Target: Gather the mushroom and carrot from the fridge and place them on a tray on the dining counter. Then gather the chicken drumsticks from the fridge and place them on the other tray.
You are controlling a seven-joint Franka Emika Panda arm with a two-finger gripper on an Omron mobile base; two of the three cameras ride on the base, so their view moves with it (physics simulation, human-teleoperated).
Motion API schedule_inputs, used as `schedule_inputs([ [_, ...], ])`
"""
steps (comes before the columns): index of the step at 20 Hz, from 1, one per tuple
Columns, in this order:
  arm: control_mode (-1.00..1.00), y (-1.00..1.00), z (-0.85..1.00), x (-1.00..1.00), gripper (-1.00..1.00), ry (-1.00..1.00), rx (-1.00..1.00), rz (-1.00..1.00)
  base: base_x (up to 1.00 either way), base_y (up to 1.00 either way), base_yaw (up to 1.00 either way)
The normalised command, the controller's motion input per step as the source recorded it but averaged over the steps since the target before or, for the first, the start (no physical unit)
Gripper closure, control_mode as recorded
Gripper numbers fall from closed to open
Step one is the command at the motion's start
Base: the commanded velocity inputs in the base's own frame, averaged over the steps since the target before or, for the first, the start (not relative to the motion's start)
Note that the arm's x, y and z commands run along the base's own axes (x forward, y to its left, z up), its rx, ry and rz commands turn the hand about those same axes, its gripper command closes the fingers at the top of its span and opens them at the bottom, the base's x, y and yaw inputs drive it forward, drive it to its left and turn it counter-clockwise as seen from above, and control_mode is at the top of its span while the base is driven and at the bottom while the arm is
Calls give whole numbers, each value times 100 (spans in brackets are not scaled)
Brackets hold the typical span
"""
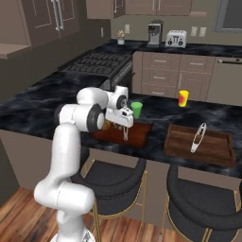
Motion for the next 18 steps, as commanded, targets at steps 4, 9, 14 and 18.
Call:
schedule_inputs([
  [4,-100,0,-47,30,-100,2,1,0,0,0,0],
  [9,-100,0,-38,-16,-100,0,0,0,0,0,0],
  [14,-100,7,-4,-15,-100,0,1,0,0,0,0],
  [18,-100,2,12,-15,-100,0,1,-3,0,0,0],
])
